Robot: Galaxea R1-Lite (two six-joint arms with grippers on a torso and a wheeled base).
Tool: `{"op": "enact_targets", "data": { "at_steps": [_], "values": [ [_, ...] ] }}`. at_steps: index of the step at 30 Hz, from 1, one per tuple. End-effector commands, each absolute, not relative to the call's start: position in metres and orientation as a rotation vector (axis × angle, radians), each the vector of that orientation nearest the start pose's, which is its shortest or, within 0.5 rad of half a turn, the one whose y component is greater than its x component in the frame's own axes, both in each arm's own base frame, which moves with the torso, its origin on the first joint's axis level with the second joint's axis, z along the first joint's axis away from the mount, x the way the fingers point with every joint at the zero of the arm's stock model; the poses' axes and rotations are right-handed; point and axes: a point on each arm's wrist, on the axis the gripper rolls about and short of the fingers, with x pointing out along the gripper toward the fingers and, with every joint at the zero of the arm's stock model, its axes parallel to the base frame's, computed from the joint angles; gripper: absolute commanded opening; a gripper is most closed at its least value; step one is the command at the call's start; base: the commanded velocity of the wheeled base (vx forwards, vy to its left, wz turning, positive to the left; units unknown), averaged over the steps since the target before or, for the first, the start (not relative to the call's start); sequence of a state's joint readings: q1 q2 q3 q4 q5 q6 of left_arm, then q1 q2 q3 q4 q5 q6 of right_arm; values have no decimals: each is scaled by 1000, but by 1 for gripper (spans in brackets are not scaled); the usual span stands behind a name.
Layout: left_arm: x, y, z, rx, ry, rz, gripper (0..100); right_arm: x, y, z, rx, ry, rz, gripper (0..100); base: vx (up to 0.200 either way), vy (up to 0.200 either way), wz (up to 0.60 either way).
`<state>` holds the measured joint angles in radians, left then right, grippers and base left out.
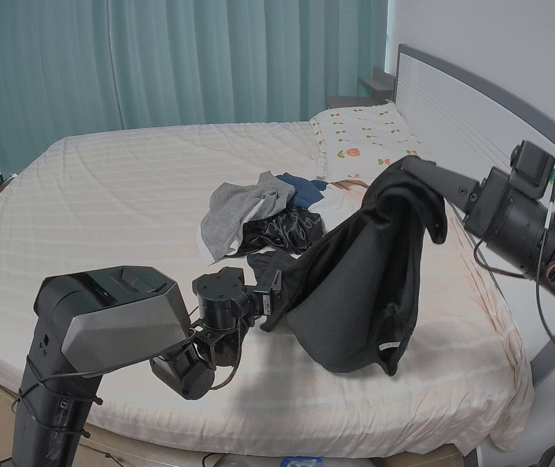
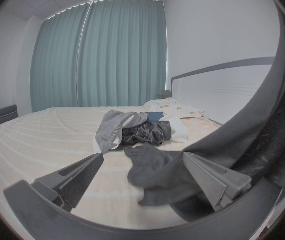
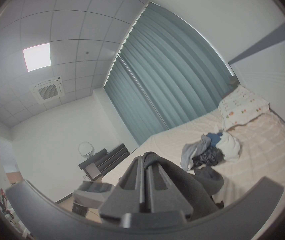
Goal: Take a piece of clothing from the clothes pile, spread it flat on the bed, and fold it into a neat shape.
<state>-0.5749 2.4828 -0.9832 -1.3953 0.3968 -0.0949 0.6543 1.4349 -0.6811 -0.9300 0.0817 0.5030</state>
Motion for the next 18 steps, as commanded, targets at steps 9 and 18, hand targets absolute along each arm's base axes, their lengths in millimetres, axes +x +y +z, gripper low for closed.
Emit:
{"op": "enact_targets", "data": {
  "at_steps": [9,18],
  "values": [
    [375,-237,-43,-135,158,-229,100,199,141,261,506,8,773,0,0,0,0],
    [379,-241,-43,-275,203,-249,0,210,138,249,505,43,729,0,0,0,0]
  ]
}}
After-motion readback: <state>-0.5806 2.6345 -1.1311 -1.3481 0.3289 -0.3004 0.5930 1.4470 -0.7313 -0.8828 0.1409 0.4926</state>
